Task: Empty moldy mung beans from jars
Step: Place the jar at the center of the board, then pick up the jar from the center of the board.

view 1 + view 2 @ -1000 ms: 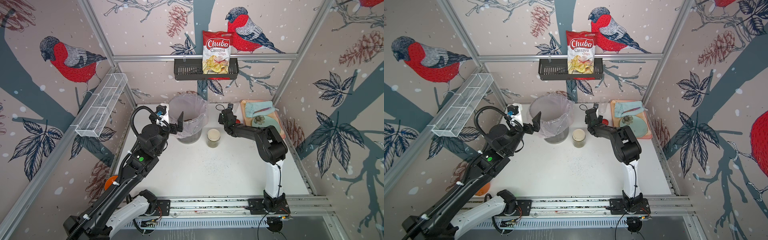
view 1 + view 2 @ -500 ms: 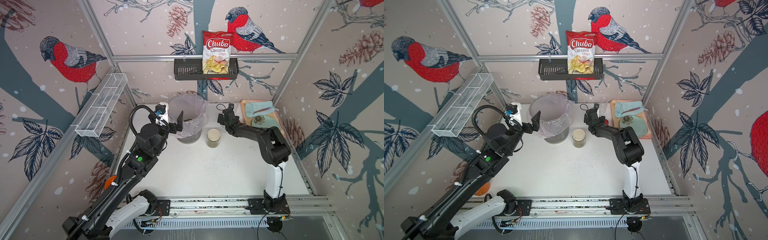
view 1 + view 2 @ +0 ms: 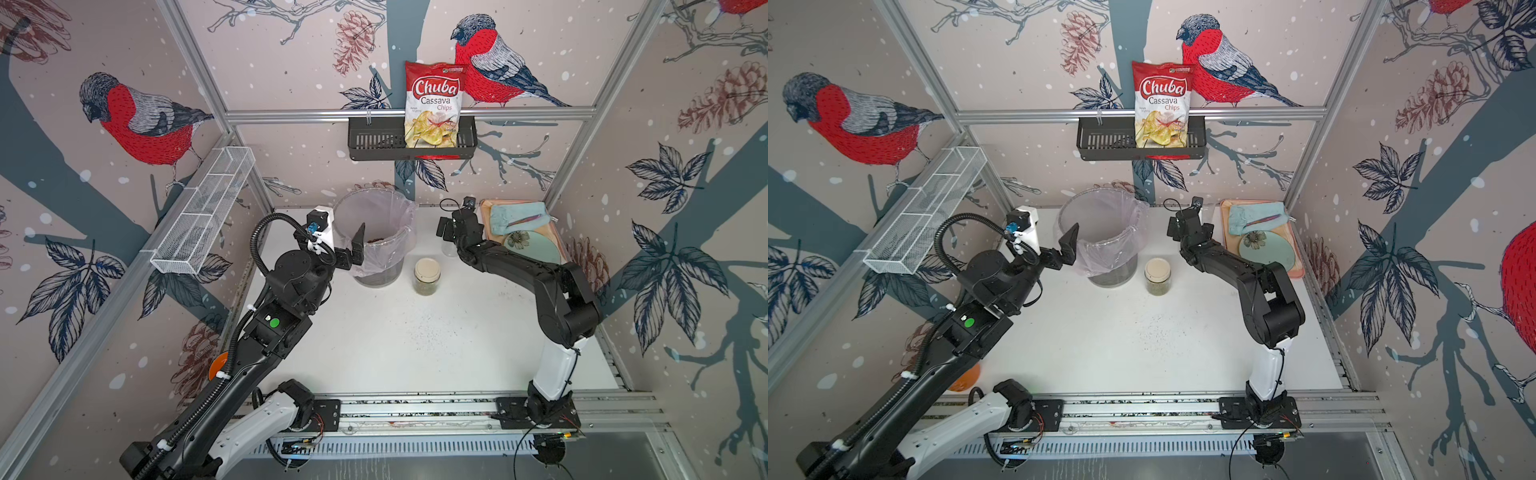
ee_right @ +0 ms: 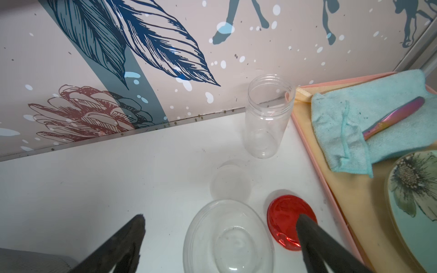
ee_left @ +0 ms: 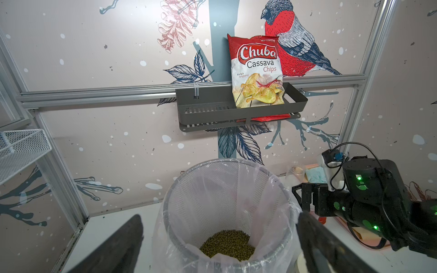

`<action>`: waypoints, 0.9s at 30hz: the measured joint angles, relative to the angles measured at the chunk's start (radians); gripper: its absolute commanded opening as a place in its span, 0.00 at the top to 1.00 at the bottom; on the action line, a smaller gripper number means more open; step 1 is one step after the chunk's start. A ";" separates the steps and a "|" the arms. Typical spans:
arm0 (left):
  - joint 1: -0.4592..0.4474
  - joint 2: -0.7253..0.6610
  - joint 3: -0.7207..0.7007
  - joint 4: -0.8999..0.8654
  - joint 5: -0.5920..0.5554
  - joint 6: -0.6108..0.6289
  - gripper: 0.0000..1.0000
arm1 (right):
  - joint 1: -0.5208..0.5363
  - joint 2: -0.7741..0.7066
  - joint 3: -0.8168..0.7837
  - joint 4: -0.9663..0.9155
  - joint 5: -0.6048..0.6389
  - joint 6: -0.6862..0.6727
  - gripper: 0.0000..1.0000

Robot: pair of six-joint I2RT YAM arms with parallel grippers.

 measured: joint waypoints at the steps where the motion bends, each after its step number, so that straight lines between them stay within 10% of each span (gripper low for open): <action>1: 0.000 -0.002 0.000 0.000 0.000 0.000 0.01 | 0.003 -0.021 -0.001 -0.013 0.000 0.000 0.00; 27: 0.000 -0.010 -0.002 -0.021 0.085 0.007 0.01 | 0.019 -0.377 0.313 -0.718 -0.377 0.001 0.01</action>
